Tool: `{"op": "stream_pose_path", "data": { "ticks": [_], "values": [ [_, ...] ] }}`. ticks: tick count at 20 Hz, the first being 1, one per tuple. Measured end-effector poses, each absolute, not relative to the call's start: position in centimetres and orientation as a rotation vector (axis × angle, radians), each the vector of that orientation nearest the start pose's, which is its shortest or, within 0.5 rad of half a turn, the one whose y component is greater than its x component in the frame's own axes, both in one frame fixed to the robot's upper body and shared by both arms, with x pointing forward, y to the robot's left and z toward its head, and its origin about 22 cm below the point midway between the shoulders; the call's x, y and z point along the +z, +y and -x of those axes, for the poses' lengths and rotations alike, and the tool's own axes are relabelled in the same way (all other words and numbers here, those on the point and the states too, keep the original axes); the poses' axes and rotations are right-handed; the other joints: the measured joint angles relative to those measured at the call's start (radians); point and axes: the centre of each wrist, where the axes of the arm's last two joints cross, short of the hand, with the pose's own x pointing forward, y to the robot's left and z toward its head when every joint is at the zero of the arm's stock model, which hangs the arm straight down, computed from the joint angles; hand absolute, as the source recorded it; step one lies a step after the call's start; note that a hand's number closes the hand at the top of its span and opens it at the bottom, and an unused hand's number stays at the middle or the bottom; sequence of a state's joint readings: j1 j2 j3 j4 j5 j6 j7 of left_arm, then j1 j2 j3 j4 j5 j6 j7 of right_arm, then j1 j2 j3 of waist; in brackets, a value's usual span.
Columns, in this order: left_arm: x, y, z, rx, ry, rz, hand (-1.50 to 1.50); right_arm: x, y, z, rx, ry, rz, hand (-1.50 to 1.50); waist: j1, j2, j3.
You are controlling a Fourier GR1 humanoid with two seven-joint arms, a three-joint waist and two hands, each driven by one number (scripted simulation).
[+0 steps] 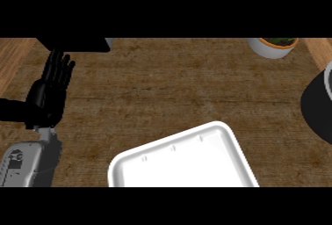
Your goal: Pick the eggplant from the tray and place it in the pot
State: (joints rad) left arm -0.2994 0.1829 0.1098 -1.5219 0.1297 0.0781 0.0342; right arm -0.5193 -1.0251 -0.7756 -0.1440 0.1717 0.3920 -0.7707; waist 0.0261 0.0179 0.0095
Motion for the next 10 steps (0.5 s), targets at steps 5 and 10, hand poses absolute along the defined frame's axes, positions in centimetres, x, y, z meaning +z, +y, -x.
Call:
{"op": "stream_pose_path", "data": {
  "ticks": [5,10],
  "values": [
    [7.7,26.4,-30.8,0.044,-1.781,-0.084,0.0,10.9,-62.1,-18.4,-0.163,-1.754,0.695,-1.5,-0.004,0.001,0.003],
    [7.3,26.0,-30.5,0.049,-1.78,-0.086,0.0,11.6,-63.0,-16.6,-0.173,-1.736,0.72,-1.5,-0.009,0.0,0.005]
  ]
}}
